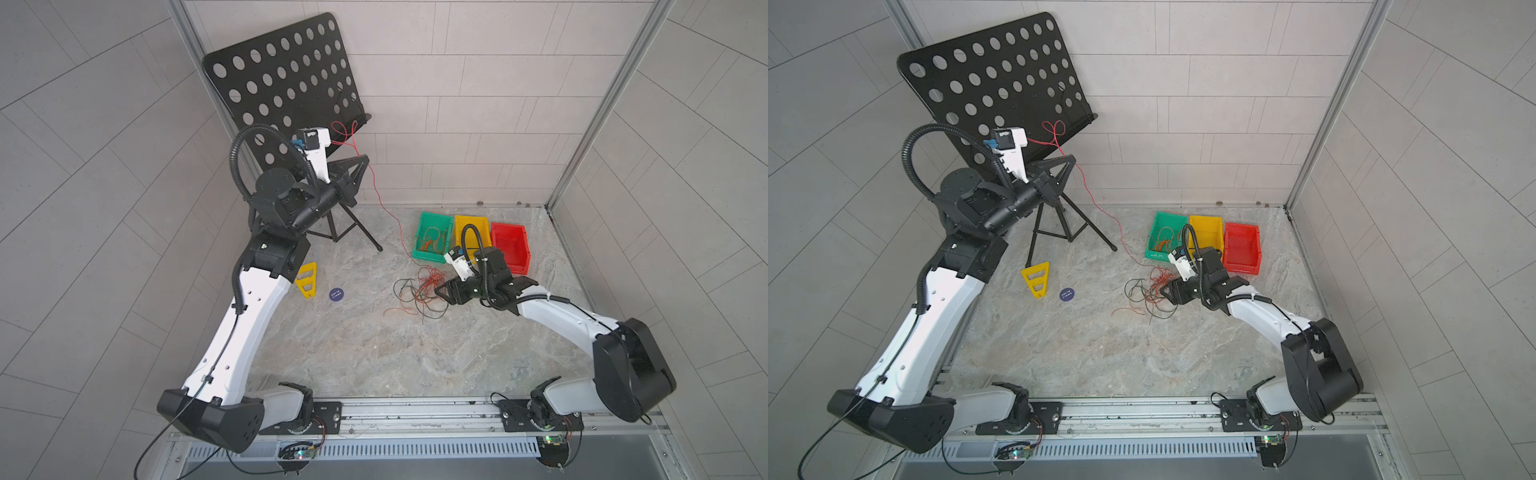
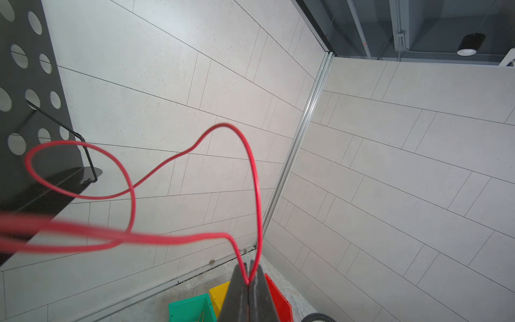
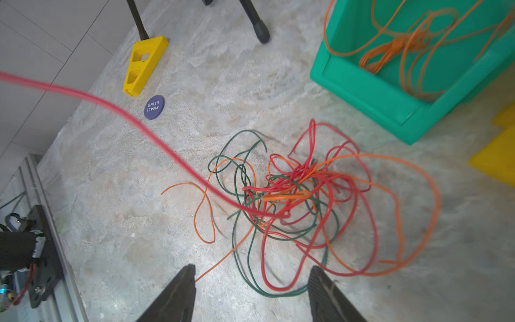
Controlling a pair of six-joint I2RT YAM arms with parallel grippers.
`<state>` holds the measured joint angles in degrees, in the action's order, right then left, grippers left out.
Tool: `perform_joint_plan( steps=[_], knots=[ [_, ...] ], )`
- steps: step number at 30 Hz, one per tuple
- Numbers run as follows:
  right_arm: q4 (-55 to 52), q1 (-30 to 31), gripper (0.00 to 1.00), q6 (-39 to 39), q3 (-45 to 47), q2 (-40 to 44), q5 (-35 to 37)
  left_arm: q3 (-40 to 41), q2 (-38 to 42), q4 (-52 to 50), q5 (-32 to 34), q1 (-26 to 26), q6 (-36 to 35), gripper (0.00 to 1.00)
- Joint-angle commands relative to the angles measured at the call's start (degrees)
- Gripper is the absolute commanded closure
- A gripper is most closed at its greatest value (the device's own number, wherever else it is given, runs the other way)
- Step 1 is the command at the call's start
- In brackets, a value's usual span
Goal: Untangle and sort cables by color
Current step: Untie the cable.
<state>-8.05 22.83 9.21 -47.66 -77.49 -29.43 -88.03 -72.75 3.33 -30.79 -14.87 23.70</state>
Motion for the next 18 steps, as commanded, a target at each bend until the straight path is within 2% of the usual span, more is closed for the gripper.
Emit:
perform_joint_plan(
  steps=[1, 3, 6, 11, 15, 18],
  knots=[
    [-2.55, -0.11, 0.24, -5.23, -0.72, 4.4, 4.03, 0.38, 2.93, 4.49, -1.83, 0.29, 0.6, 1.0],
    [0.02, 0.1, 0.2, -6.54, -1.35, 4.65, 2.32, 0.64, 3.14, 4.49, -1.77, 0.31, 0.55, 1.0],
    [-0.47, 0.89, 0.19, -8.39, -5.86, 0.72, 0.21, 0.84, 3.43, 4.49, -1.49, 0.29, 0.58, 1.0],
    [-0.85, 1.13, 0.28, -8.96, -11.12, -7.14, -3.61, 1.0, 3.76, 3.8, -0.97, 0.33, 0.03, 1.0],
    [1.96, 1.48, 0.42, -8.03, -12.52, -10.29, -6.65, 1.28, 4.02, 3.35, -0.53, 0.29, -0.33, 1.0],
    [1.61, 1.51, 0.64, -7.81, -14.21, -12.01, -7.77, 1.81, 4.13, 3.06, -0.12, 0.32, -0.49, 1.0]
  ],
)
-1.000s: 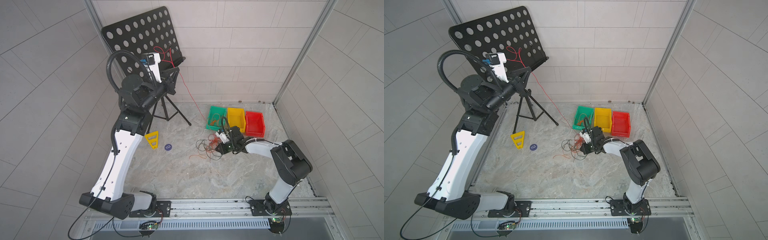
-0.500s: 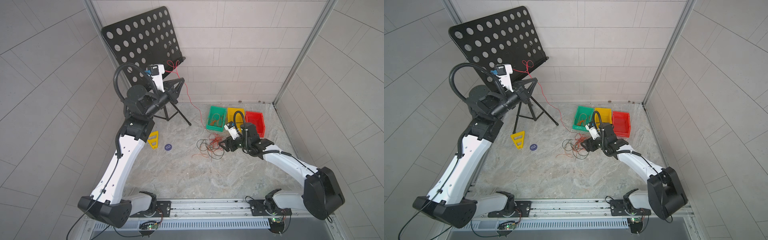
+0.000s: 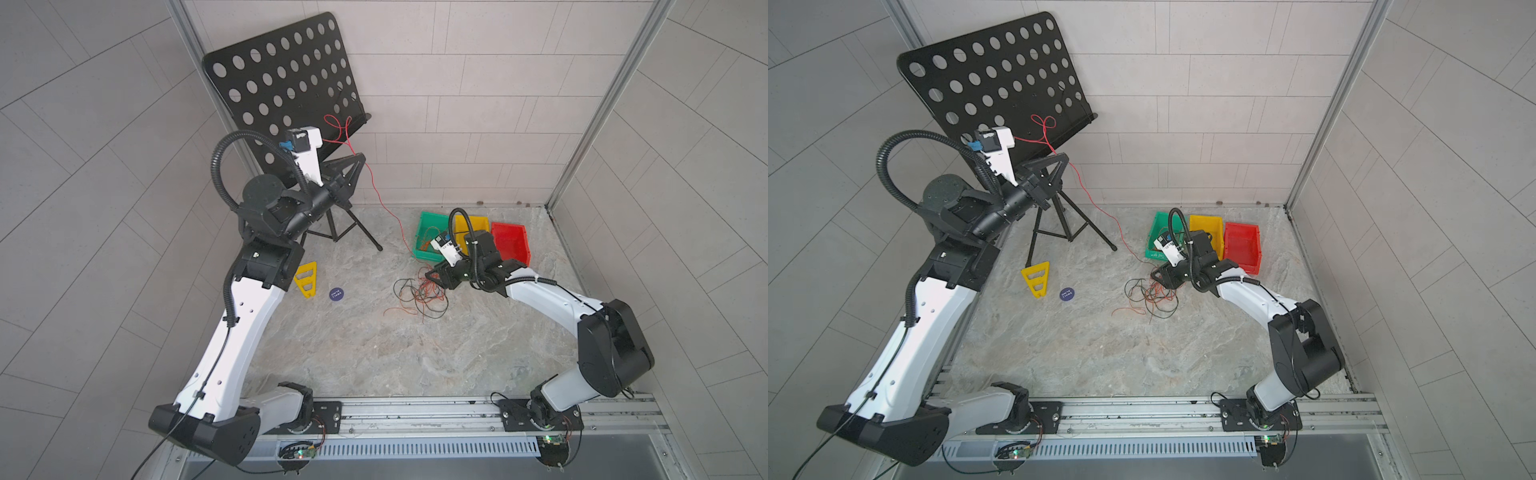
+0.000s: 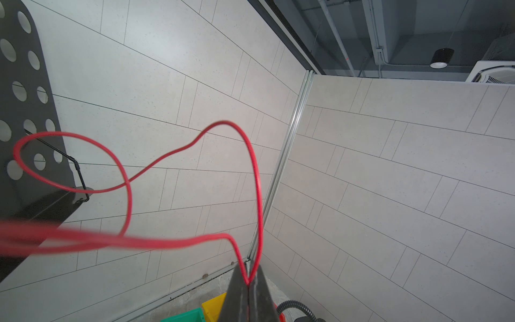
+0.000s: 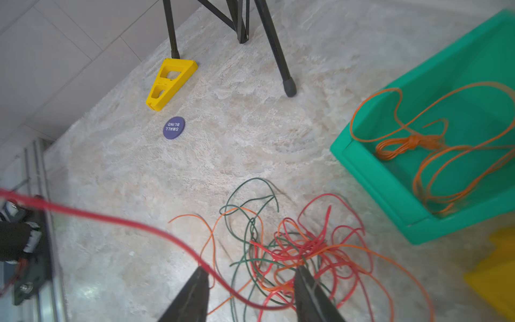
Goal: Untangle and sort cables by color
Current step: Untie the cable.
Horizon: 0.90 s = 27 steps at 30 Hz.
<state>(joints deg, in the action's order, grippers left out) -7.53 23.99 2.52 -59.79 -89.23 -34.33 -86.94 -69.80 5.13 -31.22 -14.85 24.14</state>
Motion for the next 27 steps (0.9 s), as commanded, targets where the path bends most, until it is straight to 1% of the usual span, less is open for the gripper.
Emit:
perform_joint_plan(
  steps=[1, 2, 3, 5, 7, 11, 14, 17, 19, 20, 21, 25, 27],
  knots=[
    [0.05, 0.28, 0.79, -1.44, -2.62, -0.42, -2.73, 0.99, 1.34, 1.03, 0.55, 0.26, -1.15, 1.0],
    [-0.93, 0.19, 0.9, -1.8, -3.02, -0.06, -2.26, 1.34, 1.55, 0.63, 0.65, 0.31, -1.47, 1.0],
    [-1.8, 0.09, 0.99, -2.05, -3.15, 0.65, -1.38, 2.14, 2.03, -0.05, 1.09, 0.27, -1.94, 1.0],
    [-3.13, -0.01, 1.0, -2.7, -2.79, 2.88, 0.54, 5.02, 3.35, -0.83, 2.65, 0.25, -2.77, 1.0],
    [-4.41, 0.0, 1.0, -3.26, -2.54, 5.13, 2.53, 10.33, 5.09, -0.05, 3.98, 0.18, -2.4, 1.0],
    [-8.69, -0.01, 1.0, -3.84, -4.47, 8.3, 5.36, 24.28, 7.81, 3.74, 5.18, -0.4, -0.32, 1.0],
    [-11.41, -0.01, 1.0, -3.56, -6.74, 10.12, 5.02, 33.4, 7.28, 5.86, 5.21, -1.37, 1.53, 1.0],
    [-11.57, -0.01, 1.0, -2.27, -7.45, 11.5, 4.83, 39.62, 4.98, 9.24, 3.97, -2.36, 3.09, 0.99],
    [-11.41, 0.01, 1.0, -1.22, -7.44, 12.06, 5.45, 41.7, 3.54, 11.0, 2.89, -2.35, 3.67, 0.92],
    [-11.6, -0.07, 1.0, -0.43, -7.59, 12.29, 6.01, 42.37, 2.99, 11.2, 2.62, -2.44, 3.64, 0.85],
    [-12.12, 0.0, 1.0, 0.15, -7.94, 12.41, 6.6, 42.78, 2.6, 11.14, 2.49, -2.35, 3.5, 0.76],
    [-13.68, -0.02, 1.0, 1.29, -8.69, 13.03, 7.43, 43.84, 3.06, 8.29, 3.4, -2.33, 1.71, 0.48],
    [-14.19, -0.01, 1.0, 1.56, -8.76, 13.34, 7.89, 44.09, 4.04, 5.33, 4.97, -2.4, -0.04, 0.37]
  ],
)
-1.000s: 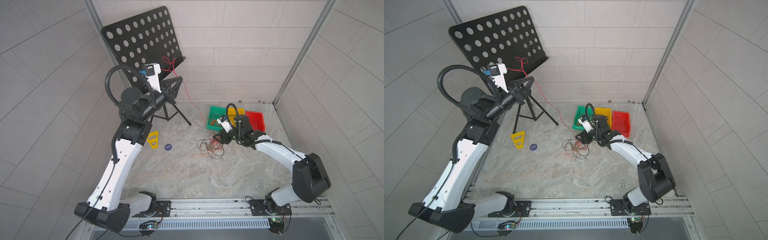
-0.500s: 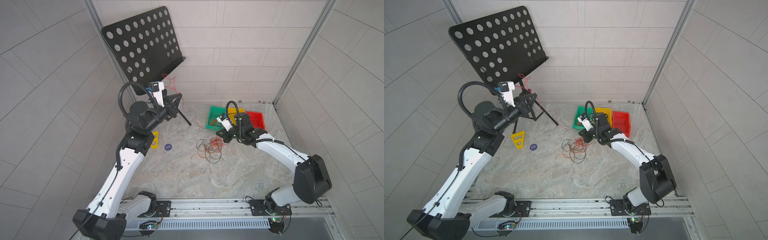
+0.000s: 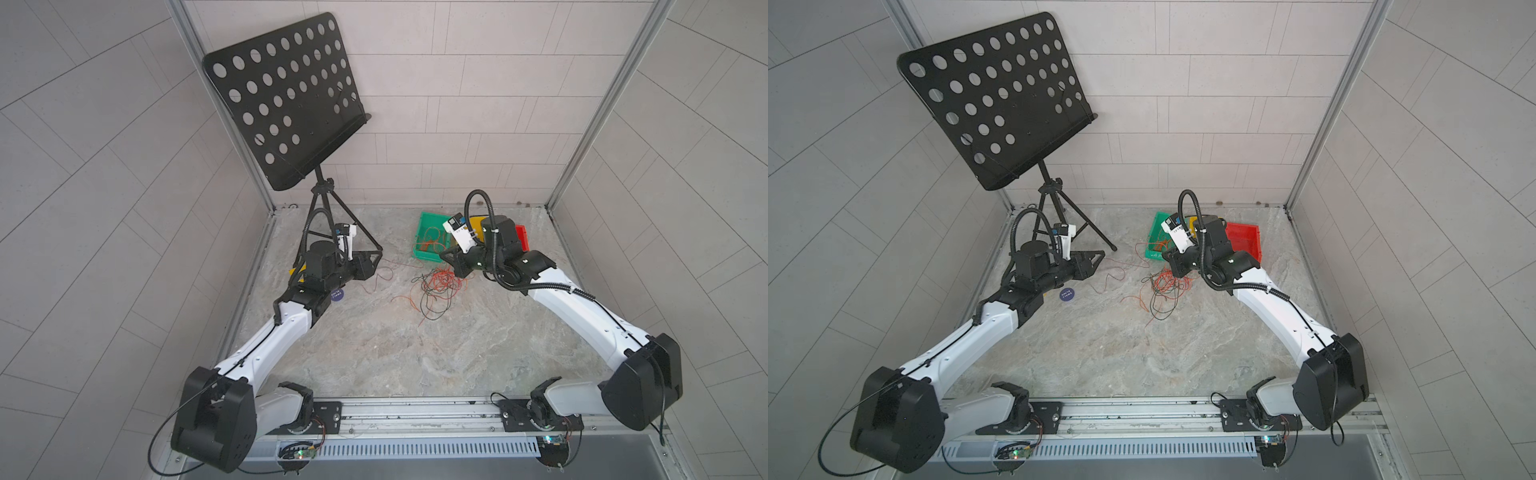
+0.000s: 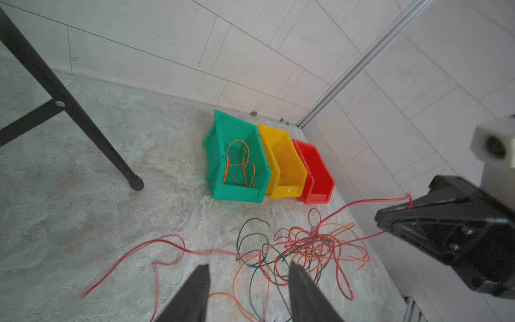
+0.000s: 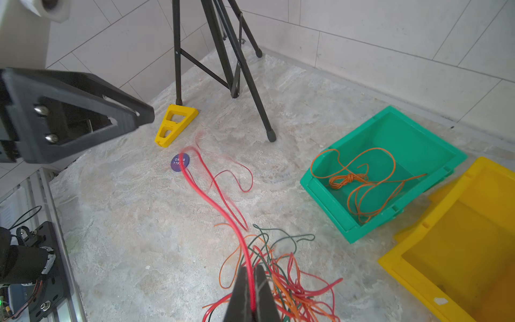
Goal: Untangle and sort cables by color
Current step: Untie the cable.
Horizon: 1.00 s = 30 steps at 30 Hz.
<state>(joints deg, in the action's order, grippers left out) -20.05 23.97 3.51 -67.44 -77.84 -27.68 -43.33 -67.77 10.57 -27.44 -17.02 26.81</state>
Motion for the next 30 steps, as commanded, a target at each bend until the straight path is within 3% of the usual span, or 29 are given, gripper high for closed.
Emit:
perform_joint_plan(
  steps=[1, 3, 7, 12, 15, 23, 30],
  knots=[
    [-2.15, 0.03, 1.0, 0.51, -1.19, 1.87, 1.31, 0.43, 2.6, -1.87, 2.05, -0.22, -3.71, 0.33],
    [-2.92, -0.01, 1.0, 0.56, -1.51, 1.82, 1.4, 0.17, 4.17, -5.42, 3.58, -0.35, -5.44, 0.27],
    [-3.32, -0.04, 1.0, 1.59, -1.47, 2.13, 1.67, 0.08, 5.98, -7.22, 1.28, -3.02, -6.6, 0.25],
    [-3.17, 0.01, 1.0, 3.48, -1.12, 3.1, 1.57, 0.46, 1.67, -2.01, 2.62, -17.21, -8.24, 0.24],
    [-2.83, -0.02, 1.0, 4.21, -0.6, 3.92, 1.58, -0.05, -5.04, 2.21, 4.44, -21.32, -8.04, 0.26],
    [-2.32, 0.03, 1.0, 5.93, -0.07, 5.06, -0.35, -4.48, -21.03, 11.18, 3.81, -24.29, -8.29, 0.25],
    [-2.09, 0.04, 1.0, 7.08, 0.18, 5.26, -2.0, -6.28, -27.09, 19.33, 2.01, -24.38, -5.85, 0.26]
  ],
)
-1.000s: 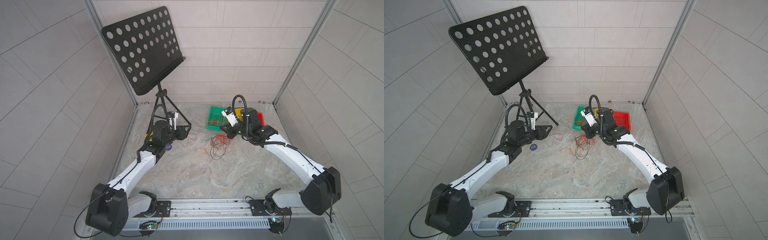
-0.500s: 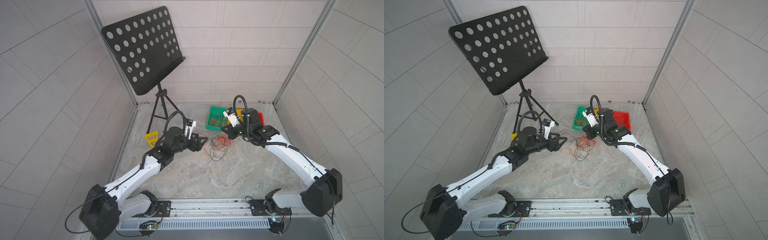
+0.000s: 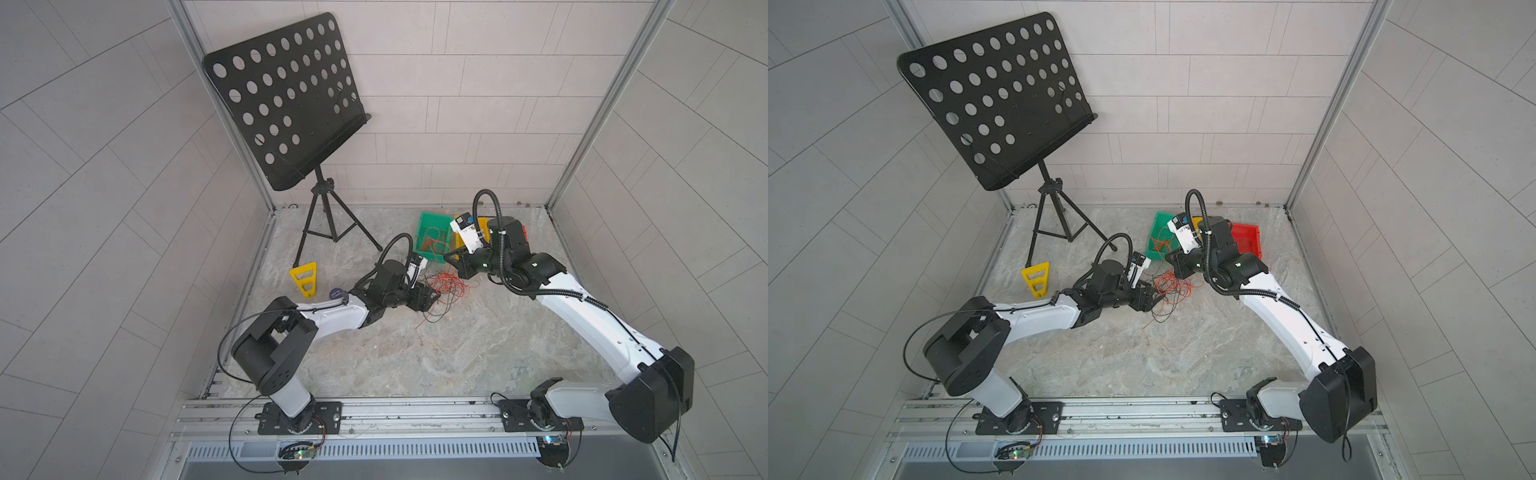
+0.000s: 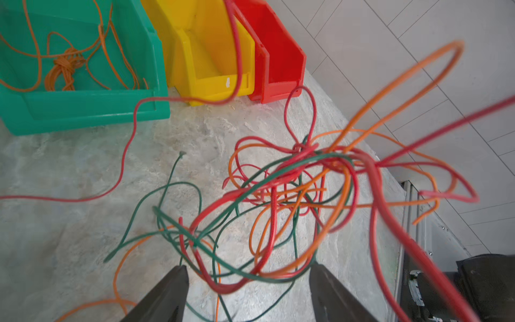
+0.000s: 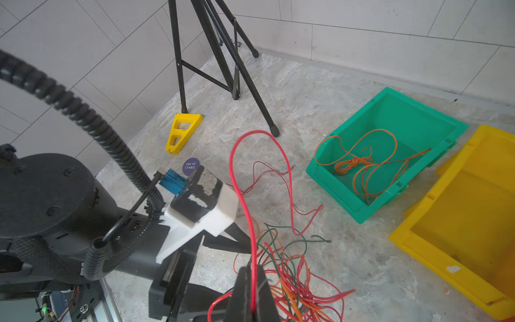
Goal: Untangle and sort cables by color
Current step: Untie the cable.
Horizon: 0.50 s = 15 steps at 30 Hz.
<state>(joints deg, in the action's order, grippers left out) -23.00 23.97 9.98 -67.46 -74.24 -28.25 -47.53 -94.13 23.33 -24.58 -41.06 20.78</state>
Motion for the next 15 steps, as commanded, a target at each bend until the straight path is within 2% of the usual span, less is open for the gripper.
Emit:
perform_joint_plan(
  steps=[1, 4, 9, 11, 15],
  knots=[
    [0.82, 0.03, 1.0, 0.67, 0.22, 1.73, -1.4, -2.28, -1.08, 6.74, -0.7, -0.34, 0.13, 0.27],
    [0.85, 0.01, 1.0, 1.09, 0.22, 1.9, -2.02, -2.82, -1.84, 6.67, -0.1, -0.34, -0.56, 0.36],
    [-0.04, 0.01, 1.0, 1.27, -1.05, 2.31, -2.59, -2.54, -2.44, 6.55, 0.74, -0.25, -1.22, 0.7],
    [-0.96, -0.13, 1.0, 0.9, -2.18, 2.46, -2.03, -1.77, -2.22, 6.27, 0.84, -0.19, -1.59, 0.8],
    [-3.41, -0.93, 1.0, 0.73, -6.1, 2.72, -1.1, 0.2, -1.63, 3.7, 1.58, -0.19, -3.25, 0.9]
  ],
)
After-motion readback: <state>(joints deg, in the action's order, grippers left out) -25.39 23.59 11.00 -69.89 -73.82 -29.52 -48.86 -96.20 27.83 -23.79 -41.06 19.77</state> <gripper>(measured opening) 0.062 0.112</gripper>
